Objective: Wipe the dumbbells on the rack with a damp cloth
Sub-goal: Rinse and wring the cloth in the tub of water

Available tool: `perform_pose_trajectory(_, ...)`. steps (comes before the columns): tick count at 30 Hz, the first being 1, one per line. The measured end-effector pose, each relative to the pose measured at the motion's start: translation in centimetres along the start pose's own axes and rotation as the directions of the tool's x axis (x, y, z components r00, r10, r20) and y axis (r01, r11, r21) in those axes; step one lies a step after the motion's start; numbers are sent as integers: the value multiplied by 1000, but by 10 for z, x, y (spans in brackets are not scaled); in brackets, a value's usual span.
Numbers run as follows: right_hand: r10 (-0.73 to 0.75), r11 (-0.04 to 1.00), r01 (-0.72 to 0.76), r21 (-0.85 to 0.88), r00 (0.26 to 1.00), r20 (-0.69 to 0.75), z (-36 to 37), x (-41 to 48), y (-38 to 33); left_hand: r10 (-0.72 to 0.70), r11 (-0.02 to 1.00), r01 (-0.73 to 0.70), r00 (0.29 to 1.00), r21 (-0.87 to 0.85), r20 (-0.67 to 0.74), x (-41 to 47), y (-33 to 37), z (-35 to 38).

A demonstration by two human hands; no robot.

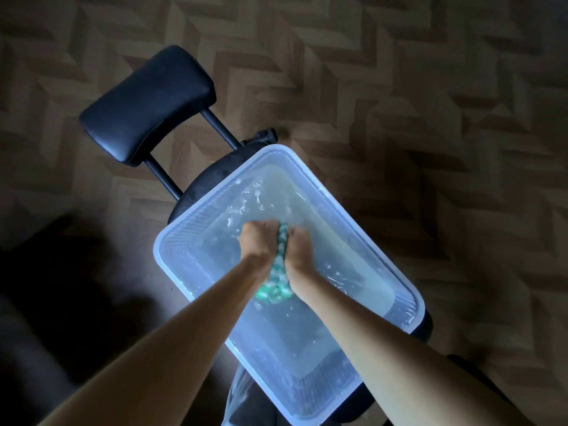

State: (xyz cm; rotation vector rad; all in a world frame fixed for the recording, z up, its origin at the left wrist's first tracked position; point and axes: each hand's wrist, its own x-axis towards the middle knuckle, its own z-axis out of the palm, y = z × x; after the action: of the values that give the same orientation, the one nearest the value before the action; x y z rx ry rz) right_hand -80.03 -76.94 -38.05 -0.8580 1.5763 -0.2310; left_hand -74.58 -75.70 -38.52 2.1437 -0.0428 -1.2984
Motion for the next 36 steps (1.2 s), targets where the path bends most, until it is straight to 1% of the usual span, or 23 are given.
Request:
perform_pose_trajectory(2, -150, 975, 149, -167, 989, 11, 4, -16, 3, -18, 1000, 19, 999, 22, -41, 13, 1, -6)
perform_pose_trajectory(3, -218, 957, 214, -194, 976, -1, 5, -19, 3, -31, 999, 31, 998, -13, -54, 17, -1, -8)
perform_pose_trajectory(5, -273, 949, 263, -176, 961, -37, 5, -14, -4, -65, 994, 60, 997, -91, -50, 15, -4, -9)
perform_pose_trajectory(7, -226, 966, 220, -138, 974, -31, 1, -2, -13, -147, 972, 141, 989, -188, -18, 7, -7, -1)
perform_pose_trajectory(8, -178, 979, 174, -102, 984, -26, -1, 7, -12, -152, 965, 148, 988, -218, -3, 5, -5, 4)
perform_pose_trajectory(10, -48, 999, 47, -16, 999, -18, -5, 18, -6, -110, 965, 119, 993, -234, 51, 0, -1, 10)
perform_pose_trajectory(12, 17, 999, -17, 30, 1000, -15, -4, 14, 3, -110, 981, 125, 988, -151, 108, 0, 5, 12)
perform_pose_trajectory(13, 2, 1000, -2, -4, 1000, -5, -3, 7, 5, -77, 995, 78, 997, -57, 23, 2, 6, 9)
perform_pose_trajectory(14, -57, 995, 57, -87, 998, 6, -3, 0, 6, -51, 999, 52, 996, 8, -78, 5, 8, 4)
perform_pose_trajectory(15, -136, 976, 138, -171, 990, 22, -2, -7, 6, -68, 998, 68, 991, -7, -119, 7, 8, 1)
perform_pose_trajectory(16, -210, 954, 210, -213, 977, 23, -2, -9, 5, -66, 997, 69, 994, 25, -92, 8, 5, -1)
perform_pose_trajectory(18, -265, 944, 265, -198, 964, 26, -4, -6, 6, -80, 994, 83, 996, 65, -50, 3, 3, -1)
perform_pose_trajectory(20, -227, 965, 229, -132, 974, 31, -9, -3, 5, -83, 993, 82, 997, 80, 5, -6, -1, -1)
perform_pose_trajectory(21, -178, 975, 181, -130, 983, 35, -13, -3, 6, -81, 995, 81, 997, 60, -3, -10, -3, -1)
perform_pose_trajectory(24, 21, 982, -12, -186, 999, 43, -32, -3, 11, -199, 978, 198, 980, -60, -12, -16, -8, -7)
perform_pose_trajectory(25, 80, 983, -65, -173, 993, 83, -40, -5, 13, -253, 962, 251, 967, -108, -10, -17, -11, -9)
perform_pose_trajectory(26, 140, 976, -111, -187, 980, 145, -46, -6, 16, -301, 948, 302, 953, -100, 18, -22, -12, -13)
perform_pose_trajectory(28, 278, 928, -188, -323, 925, 259, -54, -13, 19, -368, 926, 373, 926, -51, 84, -36, -11, -18)
perform_pose_trajectory(30, 376, 867, -236, -439, 888, 264, -58, -20, 21, -417, 905, 424, 898, -22, 137, -49, -16, -16)
perform_pose_trajectory(31, 384, 860, -245, -447, 889, 251, -58, -21, 22, -408, 908, 417, 899, -27, 162, -51, -21, -11)
perform_pose_trajectory(33, 352, 878, -236, -417, 908, 228, -58, -21, 24, -369, 921, 380, 921, -87, 126, -47, -34, 0)
perform_pose_trajectory(35, 318, 885, -199, -422, 919, 233, -57, -19, 27, -329, 943, 329, 944, -52, 9, -32, -49, 13)
perform_pose_trajectory(36, 305, 890, -188, -416, 923, 236, -58, -19, 28, -299, 953, 301, 952, 33, -56, -34, -47, 14)
